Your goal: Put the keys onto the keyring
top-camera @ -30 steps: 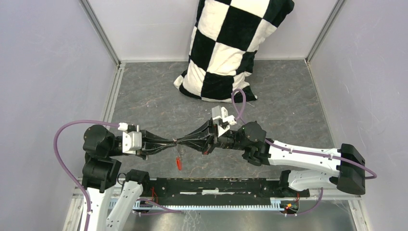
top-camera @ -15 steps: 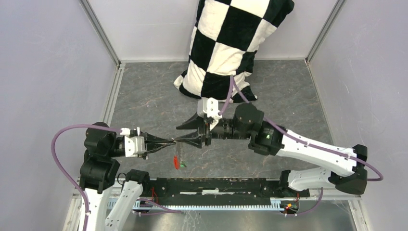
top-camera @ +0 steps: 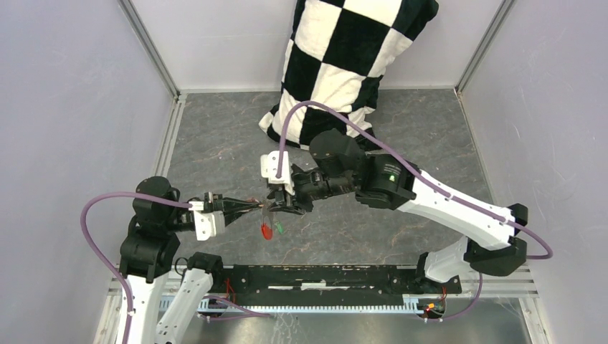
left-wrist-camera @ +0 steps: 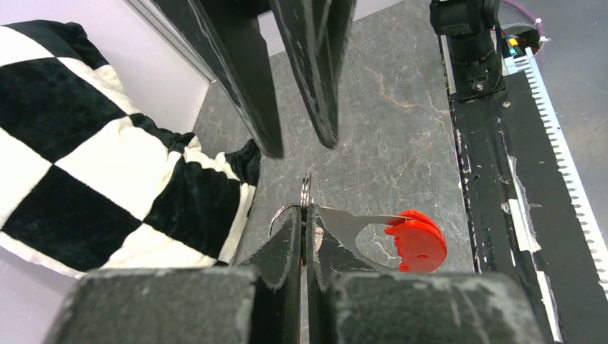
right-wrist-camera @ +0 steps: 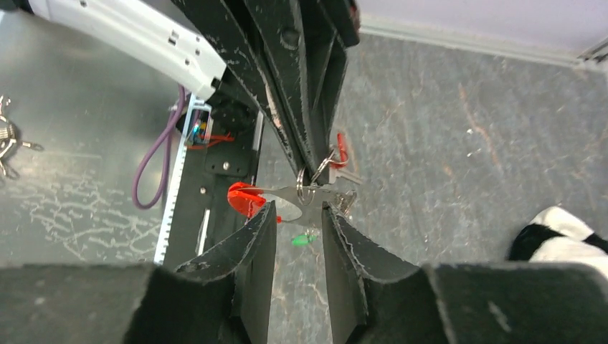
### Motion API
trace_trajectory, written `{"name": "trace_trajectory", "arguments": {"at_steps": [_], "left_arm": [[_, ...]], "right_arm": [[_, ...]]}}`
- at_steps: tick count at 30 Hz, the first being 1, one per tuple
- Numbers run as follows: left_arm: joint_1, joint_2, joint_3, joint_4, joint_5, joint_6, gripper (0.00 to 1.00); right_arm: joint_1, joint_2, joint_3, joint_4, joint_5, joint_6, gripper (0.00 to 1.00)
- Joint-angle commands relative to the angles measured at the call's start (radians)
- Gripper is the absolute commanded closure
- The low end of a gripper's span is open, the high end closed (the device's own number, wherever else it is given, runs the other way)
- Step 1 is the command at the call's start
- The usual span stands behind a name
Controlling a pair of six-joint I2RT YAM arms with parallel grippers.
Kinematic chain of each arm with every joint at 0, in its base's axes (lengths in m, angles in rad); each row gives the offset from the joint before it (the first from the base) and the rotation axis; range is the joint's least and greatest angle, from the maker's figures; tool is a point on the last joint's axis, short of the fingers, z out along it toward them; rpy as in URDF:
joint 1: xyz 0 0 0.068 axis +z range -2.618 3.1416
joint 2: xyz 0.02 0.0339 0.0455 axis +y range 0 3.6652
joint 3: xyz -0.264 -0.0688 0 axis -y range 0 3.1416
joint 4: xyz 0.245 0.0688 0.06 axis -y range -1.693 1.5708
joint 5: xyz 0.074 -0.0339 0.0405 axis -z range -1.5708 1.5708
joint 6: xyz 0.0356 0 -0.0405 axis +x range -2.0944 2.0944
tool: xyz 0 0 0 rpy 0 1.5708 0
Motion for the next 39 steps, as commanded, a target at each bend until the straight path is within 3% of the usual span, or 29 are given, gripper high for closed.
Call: {"name": "trace_trajectory", "arguments": {"at_steps": [1,13,29,34,36,38,39], "left_arm": [[0.001,0.009,0.044,0.007,-0.004,0.049,0.98],[0.001,0.028,0.051,-0.06,-0.021,0.092,0.98],[0.001,0.031,0.064,-0.06,-0.006,0.079,0.98],[0.001,0.031,0.068,-0.06,0.004,0.077,0.98],[0.001,0.03,0.072,-0.06,0.01,0.076,0.98],[0.001,0.031,0.073,-0.059,0.014,0.075,0.98],[0.001,0.029,0.074,-0.06,0.015,0.074,0.98]], "right_arm": [[0.022,0.044,0.097,-0.121,0.002,-0.051,0.64],[0.091,0.089,0.182,-0.127,0.197,-0.104,0.62],[0.119,0.17,0.267,-0.192,0.246,-0.131,0.66],[0.119,0.179,0.271,-0.197,0.245,-0.135,0.73],[0.12,0.188,0.276,-0.207,0.245,-0.14,0.82],[0.121,0.191,0.28,-0.213,0.244,-0.146,0.99],[0.121,0.19,0.279,-0.215,0.245,-0.148,1.0]]}}
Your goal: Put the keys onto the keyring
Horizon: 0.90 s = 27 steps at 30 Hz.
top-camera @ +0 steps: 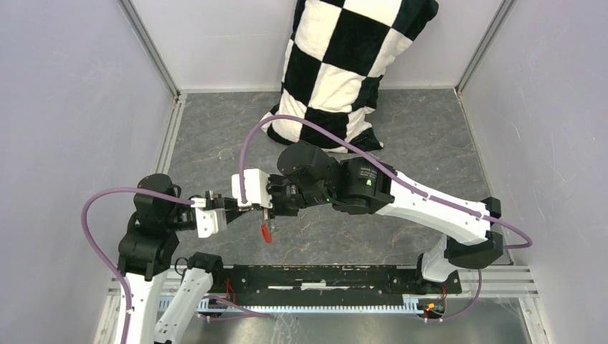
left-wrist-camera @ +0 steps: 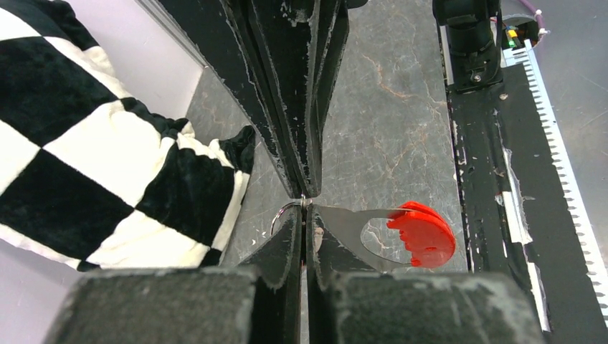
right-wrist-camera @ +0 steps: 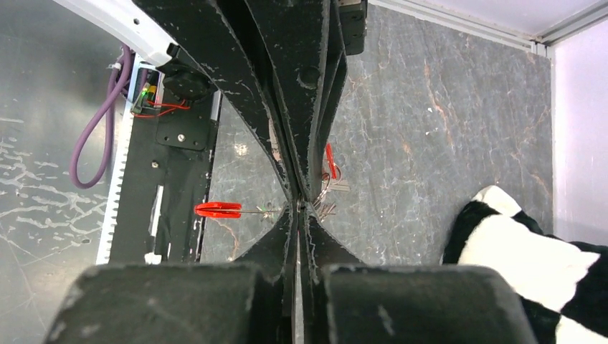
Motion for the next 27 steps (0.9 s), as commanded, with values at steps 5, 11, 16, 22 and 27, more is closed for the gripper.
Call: {"name": "trace_trajectory", "arguments": {"at_steps": [5,11,16,22,27], "left_arm": [[0.001,0.0,0.052,0.019,0.049,0.02,0.98],[0.001,-0.004,0.082,0.017,0.035,-0.021,0.59],[0.001,-0.008,0.097,0.02,0.034,-0.083,0.57],[0.001,-0.005,0.082,0.097,0.075,-0.204,0.57],[0.001,-0.002,0.044,0.336,0.133,-0.404,0.56]], "right_arm": [[0.006,-0.015,-0.002,0.025,0.032,-0.018,1.0],[-0.041,-0.192,-0.281,0.317,-0.039,0.065,1.0],[-0.104,-0.379,-0.598,0.712,-0.171,0.191,1.0],[-0.123,-0.456,-0.769,0.982,-0.245,0.29,1.0],[-0.129,-0.454,-0.821,1.109,-0.307,0.352,1.0]]}}
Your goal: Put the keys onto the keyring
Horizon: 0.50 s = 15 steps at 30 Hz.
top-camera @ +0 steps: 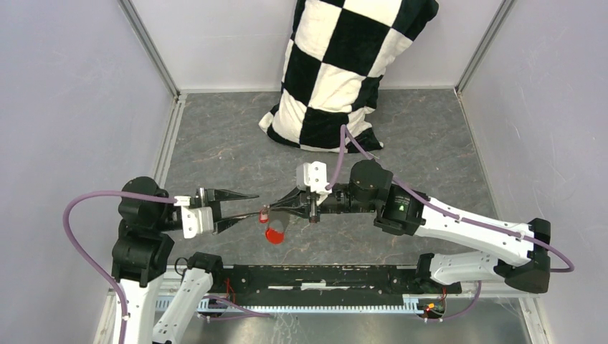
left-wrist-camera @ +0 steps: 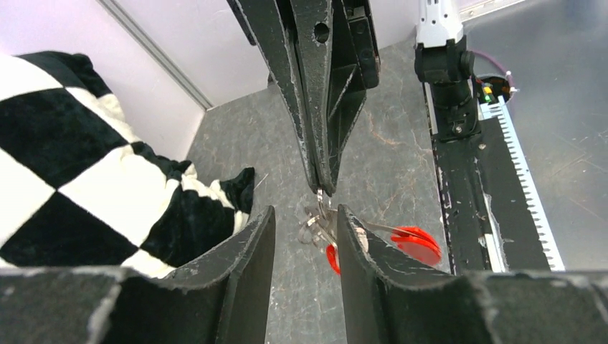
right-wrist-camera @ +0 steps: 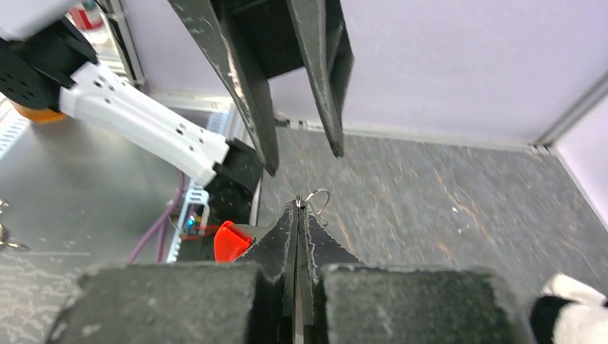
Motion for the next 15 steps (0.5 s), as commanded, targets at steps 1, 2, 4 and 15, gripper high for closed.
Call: {"name": "trace_trajectory", "arguments": {"at_steps": [1,2,4,15], "left_arm": [[0.001,0.007,-0.02,0.241,0.088,-0.221,0.56],[0.001,0.013,-0.013,0.247,0.098,-0.229,0.56],[0.001,0.021,-0.004,0.247,0.103,-0.242,0.59],[0.001,0.015,0.008,0.143,0.084,-0.199,0.74]], "right_arm": [[-0.007,-0.017,-0.049,0.286,-0.082,0.096,1.0],[-0.009,-0.017,-0.066,0.324,-0.085,0.117,1.0],[-0.011,-0.02,-0.103,0.395,-0.082,0.152,1.0],[-0.014,-0.038,-0.25,0.739,-0.04,0.251,1.0]]}}
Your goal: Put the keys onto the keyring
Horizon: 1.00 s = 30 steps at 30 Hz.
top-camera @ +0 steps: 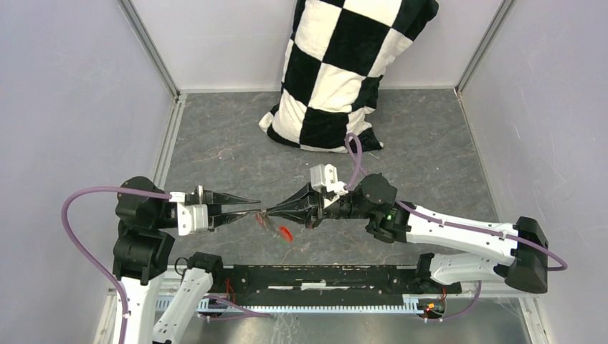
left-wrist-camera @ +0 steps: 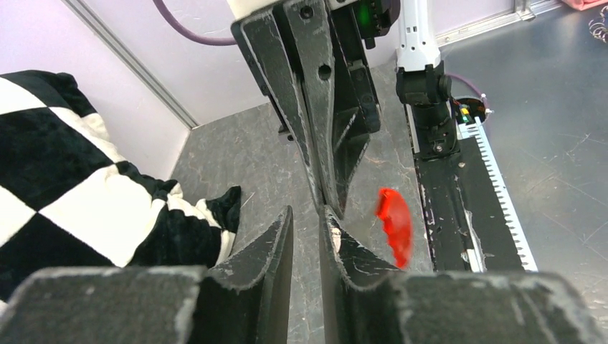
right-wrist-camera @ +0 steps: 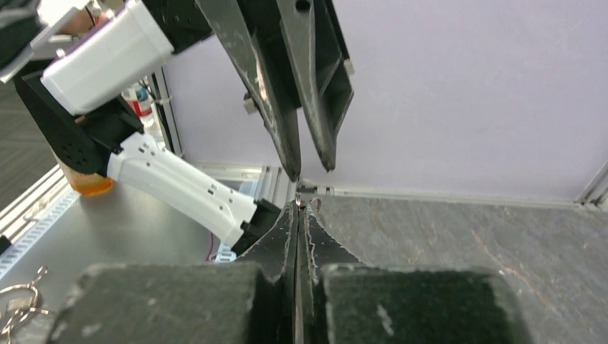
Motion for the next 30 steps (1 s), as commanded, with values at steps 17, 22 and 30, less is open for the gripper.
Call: {"name": "trace_trajectory", "arguments": {"at_steps": [17,22,30], "left_arm": [[0.001,0.023,0.002,-0.025,0.053,-0.106,0.74],[0.001,0.028,0.003,-0.027,0.062,-0.11,0.67],[0.001,0.033,0.014,-0.026,0.073,-0.117,0.7]], "right_arm": [[-0.005,0.004,-0.047,0.381,0.026,0.136,1.0],[-0.005,0.035,-0.042,0.406,0.015,0.159,1.0],[-0.001,0.065,-0.034,0.42,0.01,0.171,1.0]]}}
